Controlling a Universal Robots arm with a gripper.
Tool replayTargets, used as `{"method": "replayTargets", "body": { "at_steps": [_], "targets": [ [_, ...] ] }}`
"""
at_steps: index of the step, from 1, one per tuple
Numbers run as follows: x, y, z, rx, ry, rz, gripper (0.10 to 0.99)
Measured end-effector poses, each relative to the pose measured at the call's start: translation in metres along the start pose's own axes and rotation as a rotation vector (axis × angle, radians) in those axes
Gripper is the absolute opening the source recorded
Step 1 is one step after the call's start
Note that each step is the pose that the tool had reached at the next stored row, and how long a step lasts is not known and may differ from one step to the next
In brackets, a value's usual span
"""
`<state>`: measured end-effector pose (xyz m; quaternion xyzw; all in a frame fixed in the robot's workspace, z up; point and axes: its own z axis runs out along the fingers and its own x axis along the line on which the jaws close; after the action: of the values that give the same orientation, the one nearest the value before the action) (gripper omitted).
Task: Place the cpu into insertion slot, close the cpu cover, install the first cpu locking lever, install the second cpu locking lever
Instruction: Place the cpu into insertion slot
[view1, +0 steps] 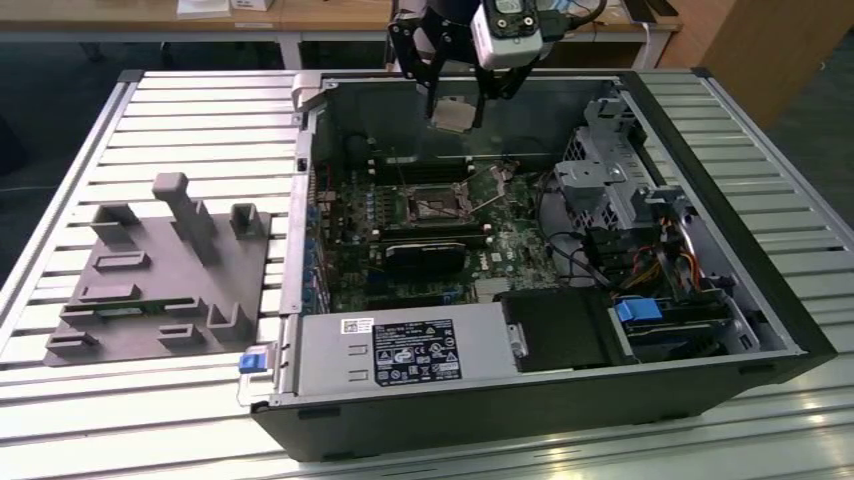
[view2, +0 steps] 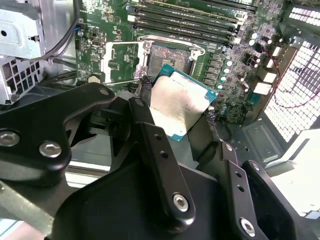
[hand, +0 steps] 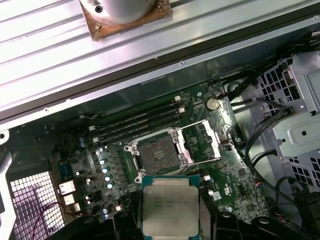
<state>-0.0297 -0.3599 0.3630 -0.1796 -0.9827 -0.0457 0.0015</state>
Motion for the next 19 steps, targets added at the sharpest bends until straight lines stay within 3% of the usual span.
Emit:
{"method": "replayTargets", "body": {
  "at_steps": [19],
  "targets": [
    [0.0019,-0.0009,0.0023,-0.002,-0.0092,0.103,0.541]
  ]
}}
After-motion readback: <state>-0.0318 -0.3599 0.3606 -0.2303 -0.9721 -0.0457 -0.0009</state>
